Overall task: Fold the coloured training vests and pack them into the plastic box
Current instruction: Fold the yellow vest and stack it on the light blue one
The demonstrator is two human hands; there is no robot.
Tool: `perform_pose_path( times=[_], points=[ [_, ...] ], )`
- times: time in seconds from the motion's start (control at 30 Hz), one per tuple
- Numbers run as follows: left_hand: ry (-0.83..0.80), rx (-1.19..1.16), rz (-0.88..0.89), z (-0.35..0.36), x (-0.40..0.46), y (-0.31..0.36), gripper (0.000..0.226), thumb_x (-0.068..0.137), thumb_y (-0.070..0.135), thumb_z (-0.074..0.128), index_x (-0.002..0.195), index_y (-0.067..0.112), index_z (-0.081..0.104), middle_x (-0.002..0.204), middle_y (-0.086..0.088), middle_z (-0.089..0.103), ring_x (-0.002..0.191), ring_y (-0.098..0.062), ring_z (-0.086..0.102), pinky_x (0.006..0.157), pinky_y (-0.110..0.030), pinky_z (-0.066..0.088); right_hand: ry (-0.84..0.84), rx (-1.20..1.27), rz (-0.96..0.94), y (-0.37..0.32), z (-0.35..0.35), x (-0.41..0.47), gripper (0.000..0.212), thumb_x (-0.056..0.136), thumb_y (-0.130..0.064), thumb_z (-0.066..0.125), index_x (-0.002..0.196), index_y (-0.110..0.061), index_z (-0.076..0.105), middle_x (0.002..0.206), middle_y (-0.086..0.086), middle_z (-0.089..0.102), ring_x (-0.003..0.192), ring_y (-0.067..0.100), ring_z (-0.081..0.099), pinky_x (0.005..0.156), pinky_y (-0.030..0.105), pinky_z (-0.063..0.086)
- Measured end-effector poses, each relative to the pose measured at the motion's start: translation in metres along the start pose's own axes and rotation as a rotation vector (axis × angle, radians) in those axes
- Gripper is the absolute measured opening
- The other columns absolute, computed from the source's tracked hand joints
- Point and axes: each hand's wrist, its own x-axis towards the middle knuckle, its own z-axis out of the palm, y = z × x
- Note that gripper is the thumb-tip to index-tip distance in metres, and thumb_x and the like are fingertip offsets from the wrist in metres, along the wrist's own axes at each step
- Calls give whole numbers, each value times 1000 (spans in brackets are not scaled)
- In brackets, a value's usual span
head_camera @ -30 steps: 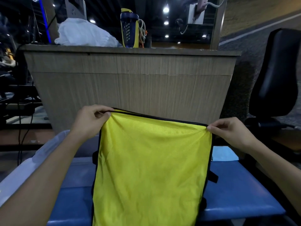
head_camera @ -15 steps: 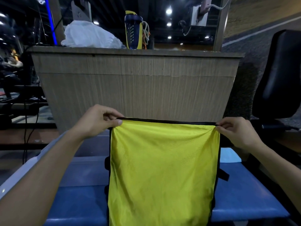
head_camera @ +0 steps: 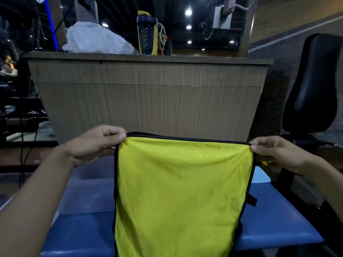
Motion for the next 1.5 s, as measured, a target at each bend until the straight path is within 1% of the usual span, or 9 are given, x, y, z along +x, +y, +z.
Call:
perform_pose_path(
  times=[0.2, 0.3, 0.37, 0.53, 0.67, 0.8, 1.13, 1.33, 1.5],
  points=[
    [123, -186, 29, -1, 0, 2, 45, 71, 44, 88, 79, 5, 69, 72, -6, 61, 64, -11, 59, 61, -19, 50, -44, 380, 38, -12, 0, -4, 25, 96, -14, 47, 82, -2, 64, 76, 11, 54, 65, 15, 60, 60, 25, 56],
    [464, 135, -109, 9, 15, 2, 46, 60, 57, 89, 76, 14, 80, 79, -3, 73, 76, -13, 65, 70, -25, 51, 102, 284, 141, -19, 16, 7, 24, 90, -24, 62, 93, -1, 69, 77, 9, 63, 59, 12, 64, 51, 23, 53],
    [632, 375, -100, 35, 23, 2, 30, 77, 42, 85, 75, 13, 78, 78, -6, 72, 77, -15, 62, 67, -27, 44, 248, 130, 156, -27, 42, 13, 27, 91, -26, 69, 94, 1, 71, 71, 7, 65, 52, 8, 61, 47, 22, 48],
    [402, 170, 59, 138, 38, 9, 18, 88, 20, 79, 76, 7, 78, 75, -11, 73, 68, -10, 62, 63, -25, 45, 212, 97, -49, -61, 142, 12, 22, 93, -20, 72, 88, 1, 74, 75, 11, 67, 65, 18, 61, 58, 29, 48],
    [448, -92, -26, 162, 55, 0, 16, 88, 14, 76, 73, 11, 77, 75, -7, 73, 67, -12, 63, 65, -25, 48, 272, 253, -59, -70, 175, 14, 18, 92, -16, 73, 88, 1, 69, 72, 13, 61, 64, 23, 56, 46, 24, 49],
    [431, -216, -131, 162, 54, -3, 14, 91, 20, 75, 78, 13, 77, 75, -7, 73, 57, -13, 64, 47, -22, 48, 276, 315, -13, -69, 177, 13, 25, 92, -16, 74, 94, 9, 67, 75, 16, 63, 62, 23, 59, 42, 25, 50],
    [313, -89, -157, 153, 46, 15, 17, 98, 17, 64, 98, 6, 77, 89, -13, 77, 71, -16, 73, 71, -34, 62, 237, 261, -63, -70, 177, 20, 26, 88, -16, 79, 92, 7, 69, 72, 13, 69, 61, 19, 68, 51, 29, 56],
    [191, -254, -272, 149, 34, 34, 45, 106, 32, 41, 109, -6, 64, 107, -31, 69, 95, -42, 73, 79, -46, 62, 365, -204, -105, -62, 176, 22, 30, 68, -34, 91, 77, -15, 70, 70, 1, 73, 60, 9, 65, 63, 34, 57],
    [137, -255, -221, 146, 25, 34, 48, 108, 31, 35, 113, -6, 65, 116, -31, 67, 99, -41, 72, 85, -47, 61, 364, -294, -233, -67, 171, 18, 12, 79, -12, 75, 75, -21, 69, 65, -5, 69, 58, 6, 62, 64, 29, 53]
  ],
)
